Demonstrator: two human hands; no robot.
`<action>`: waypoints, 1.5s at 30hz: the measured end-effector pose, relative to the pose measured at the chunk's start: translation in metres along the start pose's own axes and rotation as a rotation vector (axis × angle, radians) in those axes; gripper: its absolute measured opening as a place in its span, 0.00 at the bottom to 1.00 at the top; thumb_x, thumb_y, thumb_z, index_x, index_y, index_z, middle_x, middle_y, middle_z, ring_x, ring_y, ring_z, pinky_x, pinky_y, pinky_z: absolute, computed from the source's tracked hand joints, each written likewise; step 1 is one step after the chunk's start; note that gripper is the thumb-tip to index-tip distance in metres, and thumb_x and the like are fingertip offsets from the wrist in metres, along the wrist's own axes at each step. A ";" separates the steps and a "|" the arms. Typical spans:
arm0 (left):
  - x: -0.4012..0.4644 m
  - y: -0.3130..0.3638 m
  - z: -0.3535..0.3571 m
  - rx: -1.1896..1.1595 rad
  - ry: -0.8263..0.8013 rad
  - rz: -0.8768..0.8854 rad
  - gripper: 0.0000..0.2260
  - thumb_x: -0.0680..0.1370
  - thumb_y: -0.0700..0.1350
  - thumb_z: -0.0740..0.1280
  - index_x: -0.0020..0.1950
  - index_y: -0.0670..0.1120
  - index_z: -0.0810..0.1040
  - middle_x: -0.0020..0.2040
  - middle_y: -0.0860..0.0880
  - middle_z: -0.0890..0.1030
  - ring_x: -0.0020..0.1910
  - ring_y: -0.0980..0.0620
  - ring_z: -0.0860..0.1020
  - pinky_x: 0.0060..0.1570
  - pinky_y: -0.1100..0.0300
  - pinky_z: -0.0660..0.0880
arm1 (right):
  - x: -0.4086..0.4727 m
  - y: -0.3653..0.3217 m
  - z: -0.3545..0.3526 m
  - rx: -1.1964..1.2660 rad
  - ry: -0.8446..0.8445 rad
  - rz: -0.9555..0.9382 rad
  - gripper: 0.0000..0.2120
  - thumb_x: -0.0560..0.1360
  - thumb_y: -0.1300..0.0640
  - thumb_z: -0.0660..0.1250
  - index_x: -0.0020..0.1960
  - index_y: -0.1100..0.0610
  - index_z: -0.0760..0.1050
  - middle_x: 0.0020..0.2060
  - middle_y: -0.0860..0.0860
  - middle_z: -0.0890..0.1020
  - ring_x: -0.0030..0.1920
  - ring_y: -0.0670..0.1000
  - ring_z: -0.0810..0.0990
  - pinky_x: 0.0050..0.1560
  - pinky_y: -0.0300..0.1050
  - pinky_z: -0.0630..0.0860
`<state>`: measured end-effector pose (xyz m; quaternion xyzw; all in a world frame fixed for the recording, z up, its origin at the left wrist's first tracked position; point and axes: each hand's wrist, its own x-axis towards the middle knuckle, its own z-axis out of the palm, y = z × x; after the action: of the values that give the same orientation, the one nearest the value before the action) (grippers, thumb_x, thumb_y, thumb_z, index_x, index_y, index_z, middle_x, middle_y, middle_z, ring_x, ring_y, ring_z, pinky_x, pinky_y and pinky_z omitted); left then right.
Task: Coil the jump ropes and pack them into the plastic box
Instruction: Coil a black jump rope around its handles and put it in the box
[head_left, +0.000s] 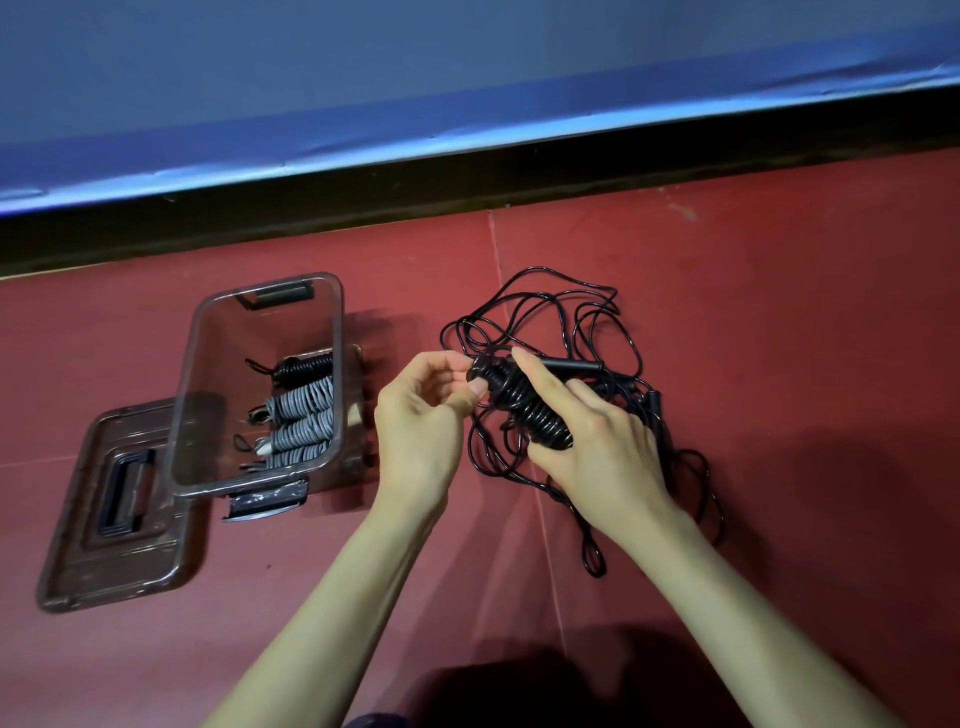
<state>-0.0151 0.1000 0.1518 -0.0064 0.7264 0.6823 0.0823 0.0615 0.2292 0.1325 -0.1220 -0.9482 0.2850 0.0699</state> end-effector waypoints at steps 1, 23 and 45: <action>0.000 0.001 -0.001 -0.008 -0.007 0.030 0.14 0.72 0.28 0.69 0.44 0.47 0.79 0.35 0.55 0.79 0.37 0.59 0.77 0.42 0.68 0.75 | 0.000 0.000 0.001 0.026 0.007 -0.001 0.43 0.70 0.54 0.71 0.75 0.30 0.51 0.40 0.44 0.67 0.37 0.56 0.76 0.39 0.52 0.75; -0.007 0.017 0.009 -0.077 -0.131 -0.028 0.10 0.73 0.36 0.73 0.48 0.45 0.75 0.37 0.52 0.85 0.37 0.60 0.82 0.38 0.74 0.73 | -0.002 0.012 0.005 0.122 0.085 0.018 0.43 0.69 0.57 0.73 0.74 0.31 0.56 0.56 0.44 0.80 0.49 0.56 0.81 0.46 0.54 0.78; 0.000 -0.019 -0.015 -0.201 -0.115 -0.195 0.24 0.77 0.30 0.62 0.32 0.52 0.56 0.29 0.53 0.57 0.33 0.52 0.52 0.33 0.58 0.52 | -0.002 -0.006 0.010 -0.004 -0.085 0.052 0.43 0.74 0.52 0.68 0.74 0.28 0.43 0.53 0.45 0.75 0.51 0.58 0.79 0.51 0.54 0.74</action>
<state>-0.0142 0.0842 0.1339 -0.0460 0.6443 0.7398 0.1885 0.0606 0.2188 0.1271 -0.1343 -0.9473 0.2899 0.0221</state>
